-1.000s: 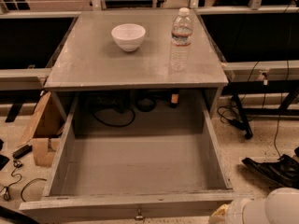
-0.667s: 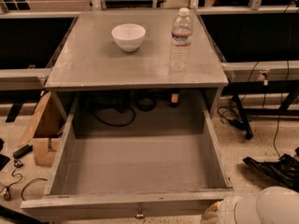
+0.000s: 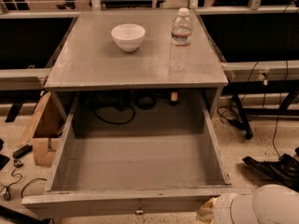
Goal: Close top drawer
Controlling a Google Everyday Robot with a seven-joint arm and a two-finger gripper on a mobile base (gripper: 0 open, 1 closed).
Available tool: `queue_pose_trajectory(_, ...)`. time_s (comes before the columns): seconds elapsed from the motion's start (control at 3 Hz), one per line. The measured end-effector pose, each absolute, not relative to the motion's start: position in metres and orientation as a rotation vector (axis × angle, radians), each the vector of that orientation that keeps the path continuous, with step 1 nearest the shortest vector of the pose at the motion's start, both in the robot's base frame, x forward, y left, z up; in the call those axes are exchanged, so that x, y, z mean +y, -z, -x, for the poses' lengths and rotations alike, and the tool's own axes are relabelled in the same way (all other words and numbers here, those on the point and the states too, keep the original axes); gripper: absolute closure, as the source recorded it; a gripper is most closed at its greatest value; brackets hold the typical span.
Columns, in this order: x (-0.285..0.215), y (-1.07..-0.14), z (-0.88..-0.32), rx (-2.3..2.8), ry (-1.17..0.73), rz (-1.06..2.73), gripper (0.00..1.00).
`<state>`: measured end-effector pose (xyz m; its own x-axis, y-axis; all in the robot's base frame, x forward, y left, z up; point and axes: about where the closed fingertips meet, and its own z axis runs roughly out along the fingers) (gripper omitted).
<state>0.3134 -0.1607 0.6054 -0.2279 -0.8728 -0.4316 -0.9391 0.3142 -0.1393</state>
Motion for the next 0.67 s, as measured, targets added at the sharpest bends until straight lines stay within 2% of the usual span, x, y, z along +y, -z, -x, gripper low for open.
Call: queue_pose_trajectory(0.67, -0.1329, -0.6143, -0.3432, 2.07, -0.229, 1.604, 1.0)
